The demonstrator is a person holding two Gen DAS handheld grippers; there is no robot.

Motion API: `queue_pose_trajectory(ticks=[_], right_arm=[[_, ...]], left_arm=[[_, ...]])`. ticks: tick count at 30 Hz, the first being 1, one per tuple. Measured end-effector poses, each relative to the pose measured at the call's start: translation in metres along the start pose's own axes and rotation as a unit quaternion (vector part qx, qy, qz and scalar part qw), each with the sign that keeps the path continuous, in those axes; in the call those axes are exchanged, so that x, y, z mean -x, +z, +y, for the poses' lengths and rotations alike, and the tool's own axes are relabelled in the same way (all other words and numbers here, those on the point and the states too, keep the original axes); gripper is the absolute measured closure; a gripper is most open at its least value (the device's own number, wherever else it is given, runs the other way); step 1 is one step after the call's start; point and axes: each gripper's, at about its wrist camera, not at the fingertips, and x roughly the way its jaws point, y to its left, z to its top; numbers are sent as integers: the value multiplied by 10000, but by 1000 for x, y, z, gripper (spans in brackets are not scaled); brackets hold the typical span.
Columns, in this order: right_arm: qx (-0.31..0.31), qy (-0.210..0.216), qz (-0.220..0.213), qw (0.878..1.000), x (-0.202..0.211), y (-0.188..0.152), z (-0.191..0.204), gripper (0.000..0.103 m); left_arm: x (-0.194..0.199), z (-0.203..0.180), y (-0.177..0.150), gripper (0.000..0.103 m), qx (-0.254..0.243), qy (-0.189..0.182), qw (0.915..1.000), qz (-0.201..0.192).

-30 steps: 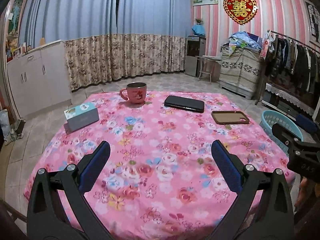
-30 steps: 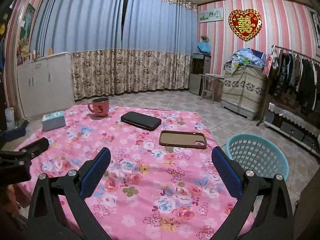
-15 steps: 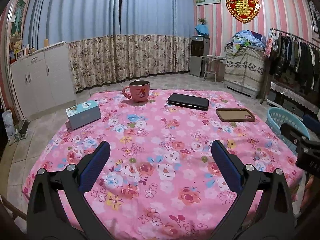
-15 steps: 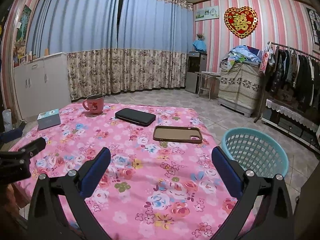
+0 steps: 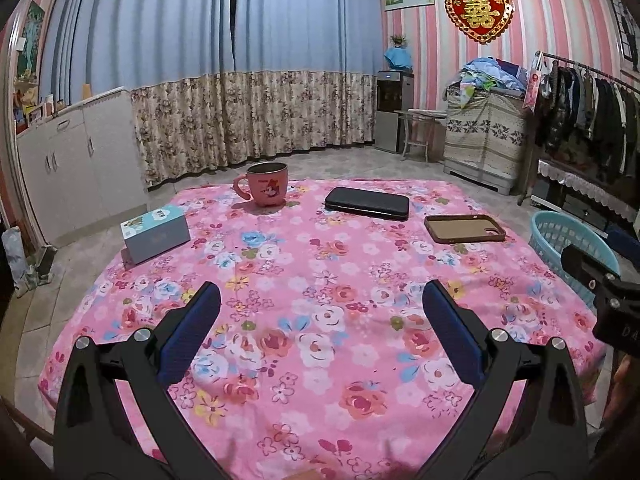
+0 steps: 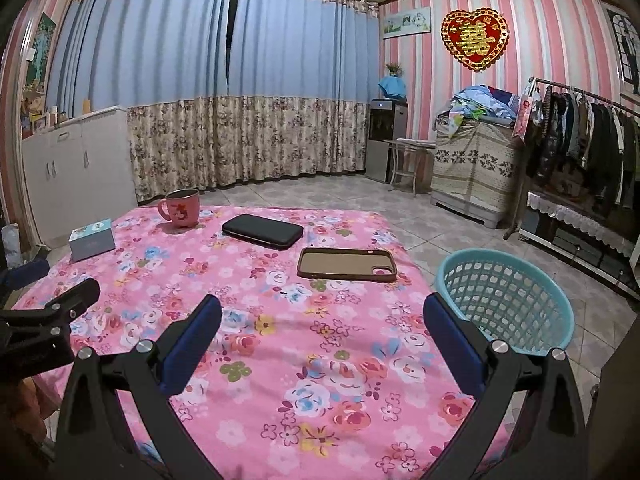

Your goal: Collect trash

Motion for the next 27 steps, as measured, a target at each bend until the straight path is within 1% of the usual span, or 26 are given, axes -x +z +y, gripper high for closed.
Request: queue_pose_trajectory(ticks=[13,21,27], right_arm=[[67,-30,60,10000,-3,-1,4,4],[29,-73,97,9999,-4,-3,2,4],[36,-72,109,9999,-3,-5,2,4]], left_arm=[[-1,-4,1,5,40,-51,10000,-9],[-1,-5,2,5,-18,-27,10000,-37],[-2,-6,2,5,34,-84,10000,4]])
